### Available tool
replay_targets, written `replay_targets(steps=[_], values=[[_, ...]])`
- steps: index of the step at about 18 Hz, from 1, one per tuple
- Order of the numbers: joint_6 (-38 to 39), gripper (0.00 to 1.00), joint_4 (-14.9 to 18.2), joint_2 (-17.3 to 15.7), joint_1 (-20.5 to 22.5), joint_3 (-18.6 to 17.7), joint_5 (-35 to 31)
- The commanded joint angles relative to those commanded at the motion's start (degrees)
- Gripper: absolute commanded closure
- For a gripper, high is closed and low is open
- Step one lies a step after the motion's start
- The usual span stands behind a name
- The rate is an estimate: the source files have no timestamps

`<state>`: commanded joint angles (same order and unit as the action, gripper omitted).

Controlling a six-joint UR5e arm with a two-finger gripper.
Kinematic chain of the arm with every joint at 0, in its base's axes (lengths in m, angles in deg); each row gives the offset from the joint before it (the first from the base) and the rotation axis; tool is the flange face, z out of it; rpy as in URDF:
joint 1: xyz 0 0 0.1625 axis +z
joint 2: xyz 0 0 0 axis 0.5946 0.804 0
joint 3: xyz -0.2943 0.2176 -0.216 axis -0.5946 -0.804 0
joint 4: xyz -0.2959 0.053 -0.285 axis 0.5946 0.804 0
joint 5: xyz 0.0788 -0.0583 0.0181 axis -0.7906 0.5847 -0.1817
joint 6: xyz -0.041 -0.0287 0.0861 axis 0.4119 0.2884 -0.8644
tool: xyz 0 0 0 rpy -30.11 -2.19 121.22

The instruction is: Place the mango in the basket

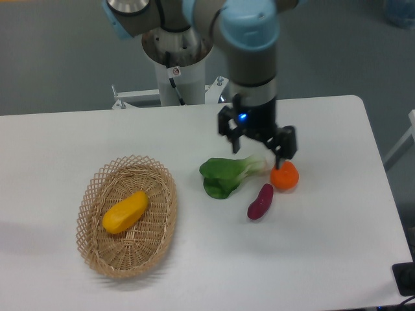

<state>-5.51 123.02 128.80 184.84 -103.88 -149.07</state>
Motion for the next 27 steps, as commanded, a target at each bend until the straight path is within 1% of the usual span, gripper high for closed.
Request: replay_targets(steps=[3, 7, 10, 27], values=[[-1.9, 0.00, 0.1, 0.0, 1.5, -0.1, 1.3], [-1.4, 0.00, 0.1, -0.4, 2.3, -0.5, 1.0], [-1.1, 0.00, -0.4, -0.5, 2.1, -0.5, 0.5], [-0.4, 0.00, -0.9, -0.6, 2.3, -0.8, 1.4]])
